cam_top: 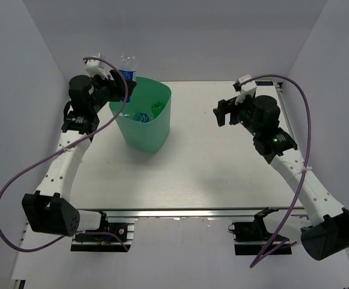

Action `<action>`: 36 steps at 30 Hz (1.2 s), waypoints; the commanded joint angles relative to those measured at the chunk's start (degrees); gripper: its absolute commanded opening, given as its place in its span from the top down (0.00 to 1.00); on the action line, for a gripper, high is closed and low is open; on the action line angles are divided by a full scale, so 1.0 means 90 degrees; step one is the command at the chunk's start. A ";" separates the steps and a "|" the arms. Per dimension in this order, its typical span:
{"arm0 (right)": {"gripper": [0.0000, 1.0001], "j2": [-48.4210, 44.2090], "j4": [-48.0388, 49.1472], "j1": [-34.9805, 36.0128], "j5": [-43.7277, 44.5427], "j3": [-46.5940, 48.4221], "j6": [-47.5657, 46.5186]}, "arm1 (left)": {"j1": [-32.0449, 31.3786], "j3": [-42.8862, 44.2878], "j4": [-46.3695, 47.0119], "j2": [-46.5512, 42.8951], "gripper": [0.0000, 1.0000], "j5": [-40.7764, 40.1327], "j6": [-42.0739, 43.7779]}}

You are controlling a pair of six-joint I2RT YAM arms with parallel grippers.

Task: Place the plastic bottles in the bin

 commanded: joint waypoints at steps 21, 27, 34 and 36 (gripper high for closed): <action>0.11 -0.0117 0.0330 -0.0229 0.0506 -0.0545 -0.0101 | -0.1126 0.1771 -0.1891 0.0446 0.02 -0.2161 0.0387; 0.11 -0.0097 0.0271 -0.0444 0.0389 -0.0477 0.0074 | -0.0221 0.2504 -0.2223 0.0895 0.02 -0.2097 0.0291; 0.11 0.0058 0.0213 -0.0658 0.0360 -0.0428 0.0211 | 0.1276 0.1881 -0.1697 0.1150 0.02 -0.1472 -0.0247; 0.10 0.0156 0.0213 -0.0717 0.0302 -0.0389 0.0240 | 0.1549 0.1607 -0.1541 0.1325 0.02 -0.1111 -0.0364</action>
